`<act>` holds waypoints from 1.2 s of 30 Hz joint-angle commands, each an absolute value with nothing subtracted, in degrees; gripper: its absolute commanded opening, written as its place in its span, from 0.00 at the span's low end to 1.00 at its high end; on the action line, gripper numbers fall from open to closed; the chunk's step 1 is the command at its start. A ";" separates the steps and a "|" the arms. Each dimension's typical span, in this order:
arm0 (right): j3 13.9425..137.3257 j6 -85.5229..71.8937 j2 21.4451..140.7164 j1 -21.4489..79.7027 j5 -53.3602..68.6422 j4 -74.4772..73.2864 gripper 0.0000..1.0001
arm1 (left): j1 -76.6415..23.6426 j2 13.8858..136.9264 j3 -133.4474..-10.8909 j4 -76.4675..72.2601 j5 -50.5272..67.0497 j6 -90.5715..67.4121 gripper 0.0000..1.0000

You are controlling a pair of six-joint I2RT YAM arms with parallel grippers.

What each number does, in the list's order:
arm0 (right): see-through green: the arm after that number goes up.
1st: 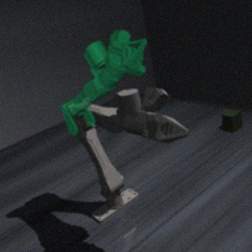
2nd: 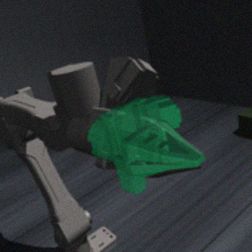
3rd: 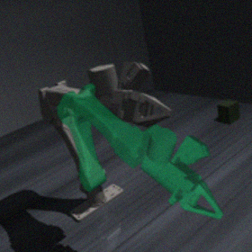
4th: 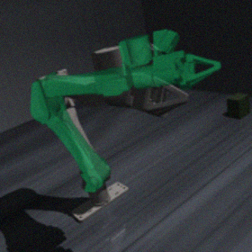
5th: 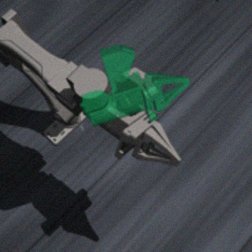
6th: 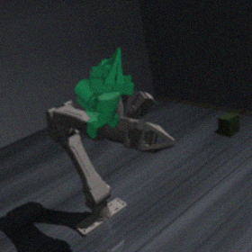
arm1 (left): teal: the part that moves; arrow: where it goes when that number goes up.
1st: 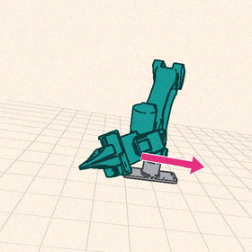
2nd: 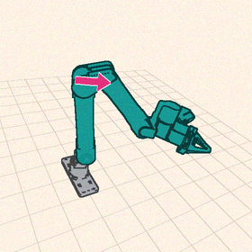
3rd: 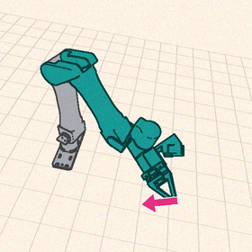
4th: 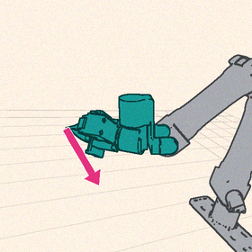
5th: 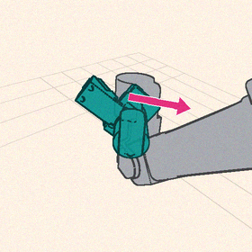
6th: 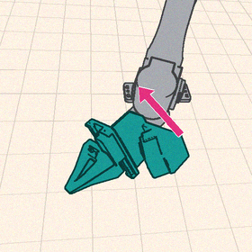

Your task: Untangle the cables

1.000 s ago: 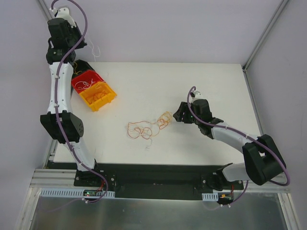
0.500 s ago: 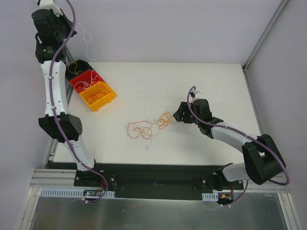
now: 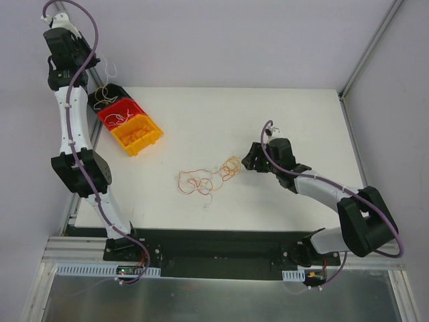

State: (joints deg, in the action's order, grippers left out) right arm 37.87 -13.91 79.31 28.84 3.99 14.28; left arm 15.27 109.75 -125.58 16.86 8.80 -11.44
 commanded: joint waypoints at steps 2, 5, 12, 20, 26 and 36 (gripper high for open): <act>40.60 -13.71 79.54 28.65 4.92 15.73 0.62 | 16.08 108.81 -118.93 13.72 8.53 -12.57 0.00; 40.52 -13.71 79.63 28.56 5.01 15.56 0.62 | 16.17 108.11 -115.67 12.83 8.79 -12.66 0.00; 40.52 -13.71 79.45 28.65 5.10 15.73 0.62 | 16.17 107.58 -115.83 12.48 10.63 -13.88 0.00; 40.52 -13.71 79.54 28.65 5.27 15.64 0.62 | 16.08 105.30 -121.46 12.57 10.99 -13.62 0.00; 40.61 -13.71 79.63 28.65 5.45 15.73 0.62 | 16.08 104.41 -121.47 12.66 11.42 -13.62 0.00; 40.69 -13.71 79.72 28.65 5.62 15.73 0.62 | 16.08 102.40 -118.22 12.74 11.34 -14.06 0.00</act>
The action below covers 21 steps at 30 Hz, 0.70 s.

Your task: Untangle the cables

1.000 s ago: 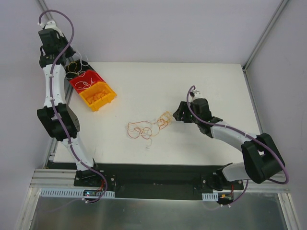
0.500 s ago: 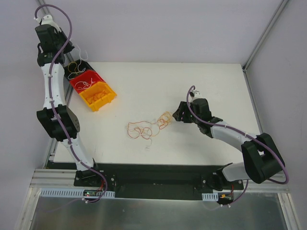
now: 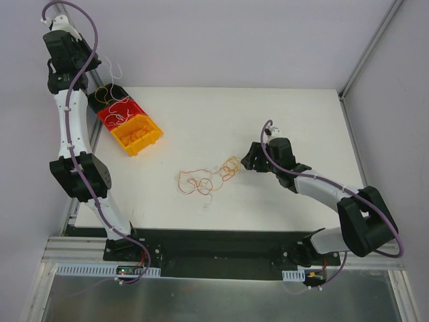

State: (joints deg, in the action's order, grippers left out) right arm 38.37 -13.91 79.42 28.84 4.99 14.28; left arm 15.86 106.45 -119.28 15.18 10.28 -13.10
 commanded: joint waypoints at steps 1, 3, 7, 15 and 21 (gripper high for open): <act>40.69 -13.71 79.72 28.65 5.54 15.73 0.62 | 16.08 102.39 -117.78 12.74 11.16 -13.98 0.00; 40.52 -13.71 79.63 28.65 5.62 15.73 0.62 | 16.08 102.57 -116.55 12.74 10.37 -13.80 0.00; 40.43 -13.71 79.54 28.56 5.54 15.82 0.62 | 16.08 104.06 -115.14 12.74 8.88 -13.53 0.00; 40.60 -13.71 79.63 28.57 5.54 15.82 0.62 | 15.82 106.87 -110.23 13.89 1.34 -16.52 0.00; 40.69 -13.71 79.72 28.65 5.71 15.73 0.62 | 15.38 111.79 -107.67 13.18 -5.01 -15.12 0.00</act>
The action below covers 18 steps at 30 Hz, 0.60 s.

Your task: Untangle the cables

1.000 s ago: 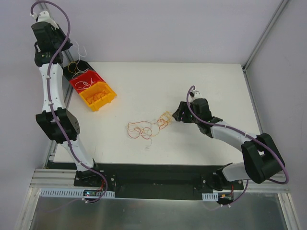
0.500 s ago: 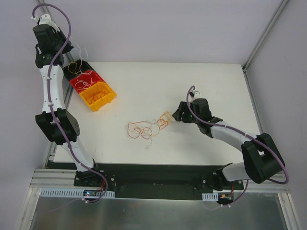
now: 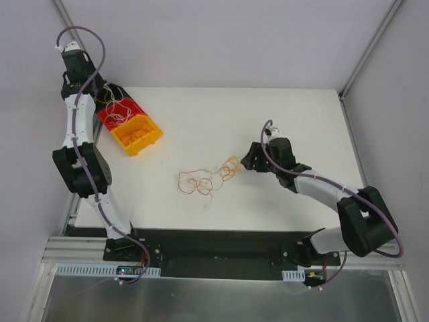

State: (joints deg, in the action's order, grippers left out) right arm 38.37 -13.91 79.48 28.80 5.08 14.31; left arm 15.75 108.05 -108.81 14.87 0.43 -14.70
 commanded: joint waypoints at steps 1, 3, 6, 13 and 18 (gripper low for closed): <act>40.69 -13.71 79.72 28.65 5.71 15.73 0.62 | 15.21 112.84 -107.58 12.92 -5.88 -15.03 0.00; 40.78 -13.80 79.89 28.65 5.71 15.73 0.62 | 14.86 114.08 -106.97 12.13 -6.94 -14.77 0.00; 40.78 -13.80 79.89 28.65 5.71 15.82 0.62 | 14.41 116.01 -105.47 11.51 -7.47 -14.59 0.00; 40.87 -13.71 80.07 28.57 5.80 15.73 0.62 | 11.43 120.67 -103.10 12.12 -10.89 -15.03 0.00; 40.61 -13.80 79.81 28.65 5.98 15.91 0.62 | 11.34 124.71 -105.55 15.29 -14.14 -15.56 0.00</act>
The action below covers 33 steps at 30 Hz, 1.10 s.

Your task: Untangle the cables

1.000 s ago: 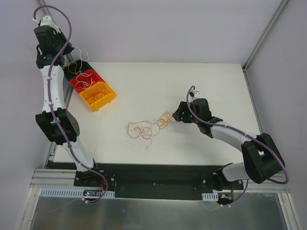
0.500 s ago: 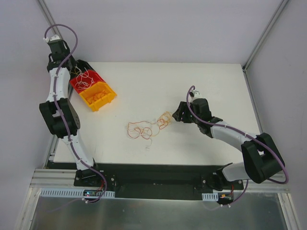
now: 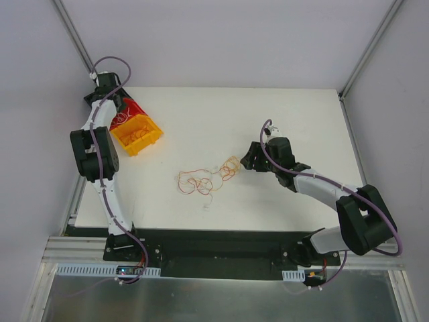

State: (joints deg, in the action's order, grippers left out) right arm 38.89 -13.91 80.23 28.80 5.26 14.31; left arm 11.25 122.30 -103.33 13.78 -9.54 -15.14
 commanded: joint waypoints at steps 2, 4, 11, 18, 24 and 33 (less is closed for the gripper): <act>40.43 -13.80 79.63 28.57 6.06 16.08 0.62 | 11.42 124.72 -106.61 16.61 -15.99 -14.85 0.03; 40.34 -13.89 79.54 28.65 6.06 16.43 0.63 | 11.43 122.79 -106.26 17.22 -16.53 -15.29 0.14; 39.11 -13.89 78.40 28.65 6.24 17.40 0.63 | 10.73 107.96 -102.31 19.51 -16.26 -16.79 0.62; 42.09 -12.22 78.66 30.14 7.29 11.36 0.63 | 10.20 86.96 -83.19 21.80 -1.80 -23.81 0.86; 46.06 -12.21 81.56 36.99 10.71 2.90 0.68 | 0.20 70.51 -59.71 19.26 12.81 -23.74 0.76; 49.92 -14.67 89.02 42.19 16.51 6.85 0.59 | -21.17 70.48 -44.56 8.89 19.78 -21.10 0.62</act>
State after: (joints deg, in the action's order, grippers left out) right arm 45.47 -13.02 85.45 41.87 12.49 5.23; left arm -16.99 69.25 -45.43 17.17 15.51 -22.94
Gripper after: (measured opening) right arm 0.635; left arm 0.665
